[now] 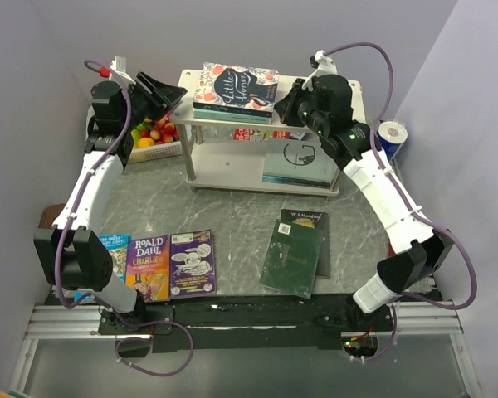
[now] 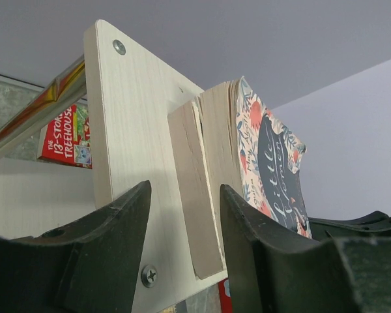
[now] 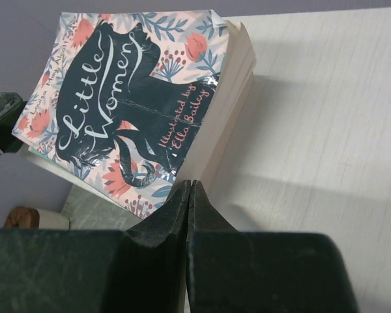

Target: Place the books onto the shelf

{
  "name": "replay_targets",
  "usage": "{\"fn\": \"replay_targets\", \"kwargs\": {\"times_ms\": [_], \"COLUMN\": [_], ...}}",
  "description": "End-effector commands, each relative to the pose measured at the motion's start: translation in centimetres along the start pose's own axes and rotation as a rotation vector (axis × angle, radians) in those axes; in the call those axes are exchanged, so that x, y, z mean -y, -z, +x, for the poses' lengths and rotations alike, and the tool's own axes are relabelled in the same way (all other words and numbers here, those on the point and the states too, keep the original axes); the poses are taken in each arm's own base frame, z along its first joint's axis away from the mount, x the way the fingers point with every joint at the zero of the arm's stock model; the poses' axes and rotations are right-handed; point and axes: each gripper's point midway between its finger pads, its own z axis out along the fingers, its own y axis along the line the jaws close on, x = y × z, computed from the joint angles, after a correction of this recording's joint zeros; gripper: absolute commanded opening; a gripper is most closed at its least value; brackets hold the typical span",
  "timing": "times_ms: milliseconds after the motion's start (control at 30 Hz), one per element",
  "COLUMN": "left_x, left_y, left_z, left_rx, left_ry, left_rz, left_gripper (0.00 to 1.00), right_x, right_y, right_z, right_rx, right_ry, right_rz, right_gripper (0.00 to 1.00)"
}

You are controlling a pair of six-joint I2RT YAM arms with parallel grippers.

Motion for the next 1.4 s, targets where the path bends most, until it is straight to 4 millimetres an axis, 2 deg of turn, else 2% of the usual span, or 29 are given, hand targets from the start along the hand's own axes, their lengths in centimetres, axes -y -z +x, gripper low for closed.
{"fn": "replay_targets", "kwargs": {"times_ms": [0,367,467,533,567,633,667,700,733,767,800,833,867,900,933,967,1000,1033,1067,1100,1133,1167,1200,1233,1267,1300,1333,1367], "left_x": [1.1,1.0,1.0,1.1,1.1,1.3,1.1,1.4,1.2,0.2,0.3,0.2,-0.4,-0.8,-0.9,-0.3,-2.0,-2.0,-1.6,-4.4,-5.3,-5.4,-8.7,-10.0,-10.1,-12.3,-12.2,-11.5], "left_y": [0.2,0.2,0.3,0.5,0.6,1.1,1.3,1.9,2.3,2.9,3.9,4.5,5.2,6.7,7.4,9.0,9.8,10.2,11.7,12.9,13.8,15.4,16.7,17.9,19.3,20.1,20.1,20.6], "left_z": [0.1,0.3,0.3,0.1,0.0,-0.4,-0.8,-1.2,-1.7,-2.1,-2.3,-2.5,-2.2,-2.4,-2.0,-1.8,-1.1,0.6,1.0,2.7,3.9,4.2,6.4,6.9,7.5,9.8,11.8,12.7], "left_rx": [-0.005,-0.010,-0.012,-0.004,0.001,0.018,0.041,0.065,0.092,0.125,0.153,0.176,0.186,0.234,0.245,0.266,0.290,0.269,0.282,0.264,0.247,0.265,0.228,0.247,0.261,0.213,0.147,0.133], "left_ry": [-0.009,-0.005,-0.003,-0.011,-0.015,-0.017,-0.016,-0.022,-0.023,-0.015,-0.024,-0.027,-0.021,-0.018,-0.017,-0.034,-0.042,-0.065,-0.111,-0.119,-0.124,-0.117,-0.110,-0.103,-0.086,-0.073,-0.051,-0.030], "left_rz": [0.049,0.052,0.050,0.042,0.039,0.025,0.003,-0.009,-0.034,-0.100,-0.120,-0.140,-0.175,-0.213,-0.229,-0.242,-0.312,-0.333,-0.349,-0.459,-0.495,-0.506,-0.590,-0.638,-0.631,-0.663,-0.618,-0.563], "left_gripper": [0.52,0.52,0.52,0.53,0.53,0.55,0.55,0.56,0.58,0.59,0.59,0.60,0.61,0.62,0.65,0.68,0.73,0.85,0.91,0.96,0.96,0.96,0.96,0.96,0.96,0.96,0.96,0.96], "right_x": [-1.5,-1.8,-1.0,0.3,1.2,1.9,2.2,1.8,1.7,1.3,0.4,0.1,-0.2,-1.3,-2.2,-1.8,-2.8,-3.5,-3.9,-4.5,-5.2,-5.7,-6.0,-5.3,-5.9,-5.7,-5.3,-5.6], "right_y": [0.0,-0.3,-0.2,0.6,0.8,2.6,2.9,4.6,5.3,5.4,6.9,7.4,7.3,8.7,9.2,8.7,10.3,10.1,10.5,11.9,12.0,12.4,12.8,12.3,12.5,11.9,11.7,11.7], "right_z": [-1.1,-1.1,-1.0,-2.3,-2.0,-3.5,-3.4,-4.5,-4.8,-4.4,-5.0,-4.8,-3.3,-3.9,-3.3,-0.7,-1.1,2.8,4.2,4.7,8.5,10.2,11.7,15.0,17.2,19.4,21.9,23.4], "right_rx": [0.018,0.008,0.008,0.065,0.071,0.136,0.151,0.193,0.217,0.230,0.259,0.263,0.230,0.261,0.260,0.221,0.269,0.204,0.195,0.222,0.168,0.147,0.124,0.058,0.003,-0.056,-0.120,-0.168], "right_ry": [0.020,0.031,0.023,0.013,0.005,-0.010,-0.009,-0.012,-0.015,-0.011,-0.009,-0.009,-0.015,-0.017,-0.014,-0.007,-0.004,0.011,0.047,0.057,0.079,0.089,0.097,0.106,0.088,0.090,0.091,0.047], "right_rz": [-0.047,-0.057,-0.017,0.058,0.090,0.137,0.141,0.127,0.119,0.078,0.032,0.010,-0.026,-0.083,-0.132,-0.145,-0.193,-0.227,-0.253,-0.272,-0.309,-0.337,-0.367,-0.361,-0.386,-0.388,-0.388,-0.404], "right_gripper": [0.00,0.00,0.00,0.00,0.00,0.02,0.04,0.13,0.18,0.23,0.38,0.44,0.48,0.51,0.52,0.52,0.53,0.53,0.53,0.54,0.54,0.54,0.55,0.55,0.55,0.55,0.55,0.55]}}
